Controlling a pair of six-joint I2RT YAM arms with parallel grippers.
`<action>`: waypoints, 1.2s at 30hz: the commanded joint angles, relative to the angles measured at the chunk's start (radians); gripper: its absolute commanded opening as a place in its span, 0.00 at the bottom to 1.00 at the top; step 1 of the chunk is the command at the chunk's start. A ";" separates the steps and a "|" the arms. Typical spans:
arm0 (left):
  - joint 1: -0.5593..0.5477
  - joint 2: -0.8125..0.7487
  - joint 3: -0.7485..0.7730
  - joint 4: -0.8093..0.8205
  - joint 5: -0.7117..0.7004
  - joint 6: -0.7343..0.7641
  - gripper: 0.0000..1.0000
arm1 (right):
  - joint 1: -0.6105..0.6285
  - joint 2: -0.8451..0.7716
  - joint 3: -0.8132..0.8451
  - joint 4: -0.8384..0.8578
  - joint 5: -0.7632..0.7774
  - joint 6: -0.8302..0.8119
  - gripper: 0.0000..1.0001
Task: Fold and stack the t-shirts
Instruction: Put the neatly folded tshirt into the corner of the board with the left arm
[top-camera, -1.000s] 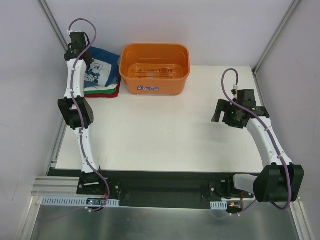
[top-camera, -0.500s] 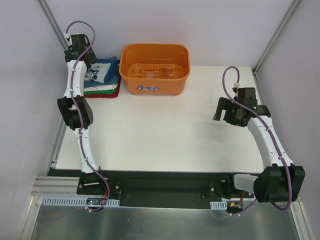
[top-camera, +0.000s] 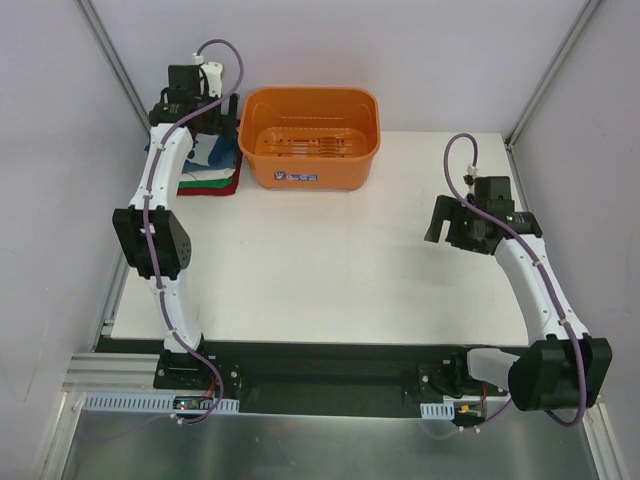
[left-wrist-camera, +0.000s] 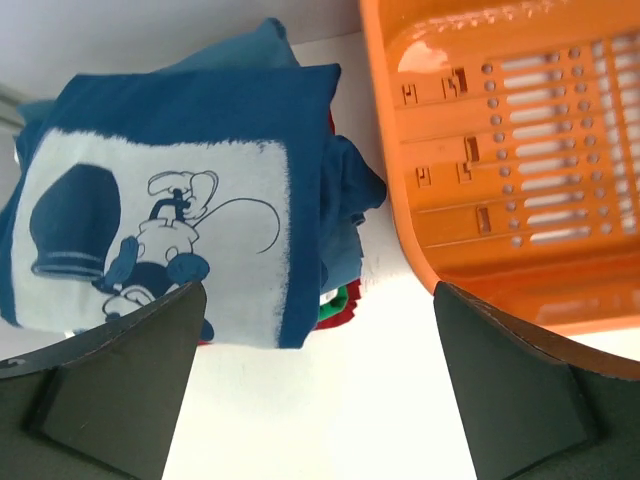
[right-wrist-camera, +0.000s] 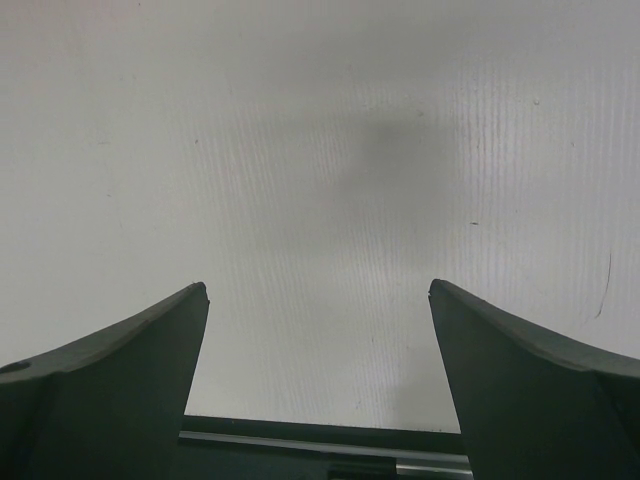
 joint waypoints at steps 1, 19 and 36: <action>0.017 0.032 -0.010 0.004 0.045 0.160 0.95 | 0.005 -0.057 -0.007 -0.005 0.010 -0.003 0.97; -0.018 0.296 0.228 0.009 -0.067 0.103 0.53 | 0.008 -0.007 0.007 -0.014 0.024 0.013 0.97; -0.026 0.342 0.321 0.190 -0.109 -0.102 0.00 | 0.008 0.064 0.047 -0.010 0.029 0.015 0.97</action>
